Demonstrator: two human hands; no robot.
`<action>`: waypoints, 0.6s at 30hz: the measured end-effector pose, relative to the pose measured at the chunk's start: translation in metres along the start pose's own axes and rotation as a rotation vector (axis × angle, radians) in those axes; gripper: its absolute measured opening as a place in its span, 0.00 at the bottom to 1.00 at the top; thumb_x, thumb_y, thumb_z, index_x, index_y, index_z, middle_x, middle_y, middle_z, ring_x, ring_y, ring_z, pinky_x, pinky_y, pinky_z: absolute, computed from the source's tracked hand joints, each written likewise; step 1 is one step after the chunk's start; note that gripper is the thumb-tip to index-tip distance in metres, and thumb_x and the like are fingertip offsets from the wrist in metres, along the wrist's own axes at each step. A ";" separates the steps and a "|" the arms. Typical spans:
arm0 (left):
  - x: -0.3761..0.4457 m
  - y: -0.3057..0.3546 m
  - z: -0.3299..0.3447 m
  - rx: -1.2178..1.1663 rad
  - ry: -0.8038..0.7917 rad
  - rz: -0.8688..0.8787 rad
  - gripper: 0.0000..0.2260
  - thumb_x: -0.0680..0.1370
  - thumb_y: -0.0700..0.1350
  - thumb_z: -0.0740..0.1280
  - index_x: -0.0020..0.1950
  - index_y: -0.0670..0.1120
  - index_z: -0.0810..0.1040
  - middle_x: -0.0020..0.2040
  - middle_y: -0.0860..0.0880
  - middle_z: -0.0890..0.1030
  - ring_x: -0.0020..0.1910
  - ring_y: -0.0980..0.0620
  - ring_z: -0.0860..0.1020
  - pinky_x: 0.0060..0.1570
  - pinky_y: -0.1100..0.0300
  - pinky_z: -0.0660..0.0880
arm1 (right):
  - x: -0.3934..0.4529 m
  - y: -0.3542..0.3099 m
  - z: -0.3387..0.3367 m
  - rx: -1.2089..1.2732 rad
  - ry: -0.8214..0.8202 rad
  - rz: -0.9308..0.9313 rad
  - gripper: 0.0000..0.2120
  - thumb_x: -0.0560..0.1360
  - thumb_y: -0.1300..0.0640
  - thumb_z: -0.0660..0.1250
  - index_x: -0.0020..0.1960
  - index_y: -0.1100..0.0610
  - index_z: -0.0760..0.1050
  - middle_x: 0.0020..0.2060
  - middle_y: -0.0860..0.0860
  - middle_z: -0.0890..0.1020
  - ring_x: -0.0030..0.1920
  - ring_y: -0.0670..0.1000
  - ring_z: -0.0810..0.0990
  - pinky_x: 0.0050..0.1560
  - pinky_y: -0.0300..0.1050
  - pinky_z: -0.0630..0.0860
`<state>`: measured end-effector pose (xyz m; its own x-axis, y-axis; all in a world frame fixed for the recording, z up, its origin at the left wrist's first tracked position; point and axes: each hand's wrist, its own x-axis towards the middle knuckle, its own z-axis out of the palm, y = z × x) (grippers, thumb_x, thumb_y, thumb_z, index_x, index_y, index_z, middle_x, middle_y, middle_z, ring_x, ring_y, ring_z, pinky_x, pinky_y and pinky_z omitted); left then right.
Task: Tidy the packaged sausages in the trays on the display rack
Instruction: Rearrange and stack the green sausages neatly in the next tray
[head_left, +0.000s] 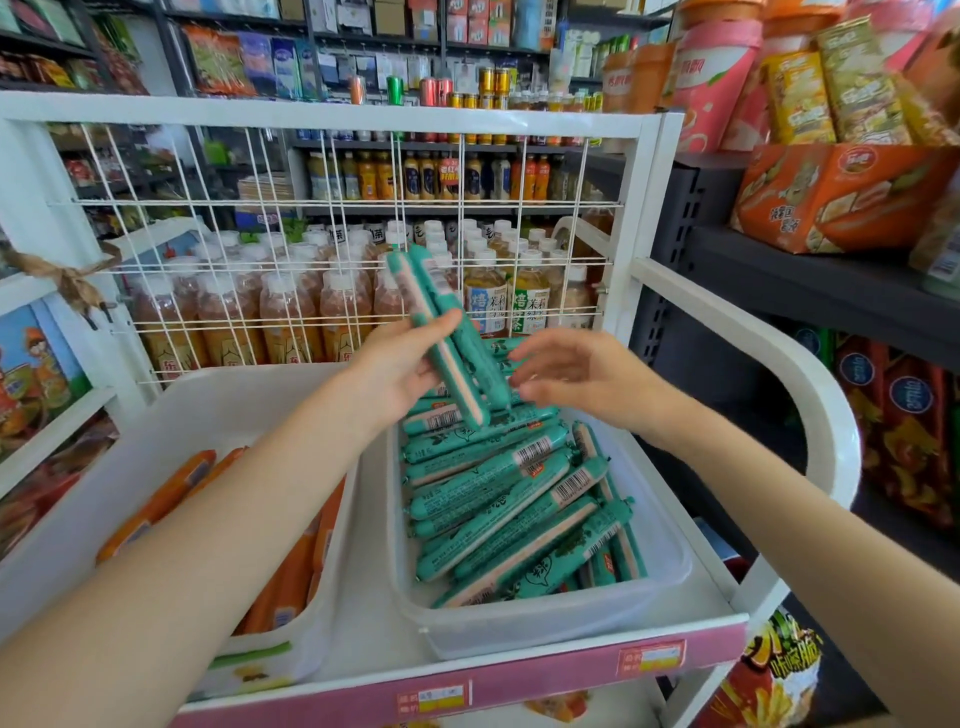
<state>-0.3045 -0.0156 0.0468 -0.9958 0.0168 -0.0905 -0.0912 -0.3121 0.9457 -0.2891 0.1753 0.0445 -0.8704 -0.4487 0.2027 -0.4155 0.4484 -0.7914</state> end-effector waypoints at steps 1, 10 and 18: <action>0.002 0.002 -0.001 -0.043 0.018 -0.021 0.03 0.75 0.40 0.66 0.48 0.44 0.75 0.44 0.48 0.81 0.42 0.53 0.79 0.39 0.62 0.78 | -0.002 0.000 0.005 -0.017 -0.031 -0.027 0.14 0.70 0.62 0.71 0.55 0.53 0.74 0.44 0.48 0.82 0.46 0.46 0.82 0.52 0.39 0.78; 0.004 0.004 0.001 -0.118 0.035 -0.047 0.01 0.76 0.40 0.66 0.46 0.43 0.75 0.42 0.47 0.80 0.41 0.53 0.78 0.43 0.61 0.78 | 0.000 -0.003 0.013 -0.077 0.047 -0.154 0.16 0.68 0.60 0.74 0.52 0.53 0.73 0.41 0.49 0.82 0.43 0.47 0.82 0.51 0.44 0.78; 0.008 0.003 0.004 -0.142 0.025 -0.051 0.03 0.75 0.40 0.67 0.48 0.43 0.75 0.46 0.46 0.81 0.43 0.52 0.80 0.42 0.61 0.78 | 0.000 0.001 0.007 -0.118 0.103 -0.225 0.11 0.70 0.63 0.71 0.51 0.53 0.75 0.40 0.45 0.81 0.45 0.43 0.82 0.53 0.38 0.77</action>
<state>-0.3124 -0.0128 0.0505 -0.9891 0.0127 -0.1464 -0.1368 -0.4424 0.8863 -0.2879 0.1701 0.0402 -0.7726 -0.4688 0.4281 -0.6240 0.4361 -0.6485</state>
